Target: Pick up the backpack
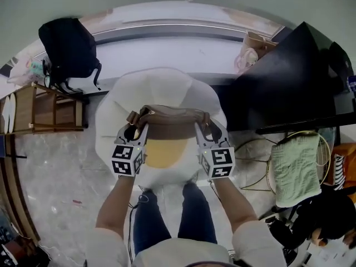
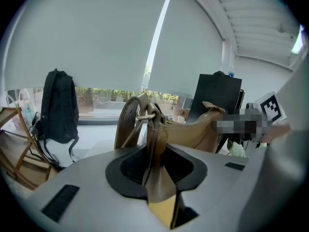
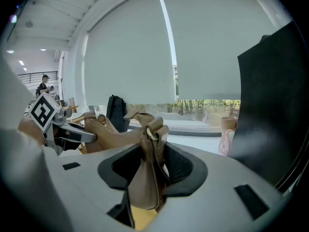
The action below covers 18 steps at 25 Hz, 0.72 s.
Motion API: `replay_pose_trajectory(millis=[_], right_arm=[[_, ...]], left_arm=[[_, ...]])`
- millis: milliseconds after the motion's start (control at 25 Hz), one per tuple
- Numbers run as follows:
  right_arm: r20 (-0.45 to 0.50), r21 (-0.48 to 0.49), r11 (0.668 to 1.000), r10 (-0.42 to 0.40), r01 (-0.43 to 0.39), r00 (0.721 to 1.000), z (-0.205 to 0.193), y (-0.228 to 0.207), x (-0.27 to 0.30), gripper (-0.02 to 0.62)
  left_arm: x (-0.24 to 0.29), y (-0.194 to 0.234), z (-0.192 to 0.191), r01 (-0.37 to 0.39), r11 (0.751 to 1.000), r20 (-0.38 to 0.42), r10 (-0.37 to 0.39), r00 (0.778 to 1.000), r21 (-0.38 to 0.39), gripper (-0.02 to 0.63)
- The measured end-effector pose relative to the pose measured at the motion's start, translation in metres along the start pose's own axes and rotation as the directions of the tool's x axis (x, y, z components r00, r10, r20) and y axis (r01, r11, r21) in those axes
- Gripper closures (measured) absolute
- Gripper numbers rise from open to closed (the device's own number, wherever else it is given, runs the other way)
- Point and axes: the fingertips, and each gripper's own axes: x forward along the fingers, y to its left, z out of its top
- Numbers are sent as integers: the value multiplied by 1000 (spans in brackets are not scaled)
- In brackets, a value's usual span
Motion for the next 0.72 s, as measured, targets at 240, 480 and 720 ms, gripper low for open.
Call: replay_pose_trajectory(millis=[240,480,720], right_arm=[[46,-2,1000,-13,14,999,47,2,-36,426],[103,2,1000,-20,20,995,94,0,-67,426],[164,-8,1000,-24,25,986,139,6,-99,426]], left_arm=[[-32,-20,45,10,999,32,-11,999,34,491],[-63,-39,92,8,997,66,-13,998,77,491],[-100,-56,133,-8,995,122,-4,993,96,491]])
